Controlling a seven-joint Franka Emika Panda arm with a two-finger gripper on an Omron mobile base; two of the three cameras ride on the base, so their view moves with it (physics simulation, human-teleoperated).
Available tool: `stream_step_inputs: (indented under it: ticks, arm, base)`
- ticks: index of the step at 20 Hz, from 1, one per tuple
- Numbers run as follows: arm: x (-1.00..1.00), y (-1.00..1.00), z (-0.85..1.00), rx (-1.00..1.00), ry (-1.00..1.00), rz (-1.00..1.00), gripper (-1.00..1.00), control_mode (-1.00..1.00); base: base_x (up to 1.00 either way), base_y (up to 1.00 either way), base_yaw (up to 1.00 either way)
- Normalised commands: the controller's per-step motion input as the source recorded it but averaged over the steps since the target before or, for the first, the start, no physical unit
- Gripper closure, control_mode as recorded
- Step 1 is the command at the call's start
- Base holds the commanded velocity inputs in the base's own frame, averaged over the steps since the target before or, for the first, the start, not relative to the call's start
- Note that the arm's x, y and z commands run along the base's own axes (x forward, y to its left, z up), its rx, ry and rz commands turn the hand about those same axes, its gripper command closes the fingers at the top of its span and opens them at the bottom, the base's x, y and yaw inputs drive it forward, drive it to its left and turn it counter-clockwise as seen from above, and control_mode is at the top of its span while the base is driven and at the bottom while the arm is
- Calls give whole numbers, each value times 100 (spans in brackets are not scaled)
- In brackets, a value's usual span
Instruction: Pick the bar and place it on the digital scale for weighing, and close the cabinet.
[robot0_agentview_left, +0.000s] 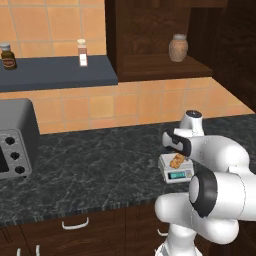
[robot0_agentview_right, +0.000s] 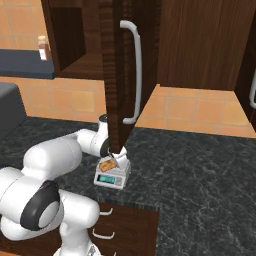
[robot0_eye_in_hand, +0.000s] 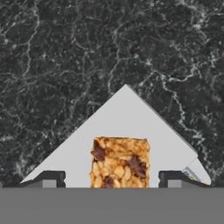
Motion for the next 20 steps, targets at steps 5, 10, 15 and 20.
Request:
stream_step_inputs:
  ticks: [5, 10, 15, 20]
  arm:
    - [-14, 5, 12, 0, -2, 0, -100, -100]
    - [-39, 29, 70, -5, -19, 0, -100, -100]
    - [-55, 22, 65, -6, -44, -1, -100, -100]
    - [-77, 10, 53, 6, -50, -6, -100, -100]
  base:
    - [0, 0, 0]
    - [0, 0, 0]
    - [0, 0, 0]
    - [0, 0, 0]
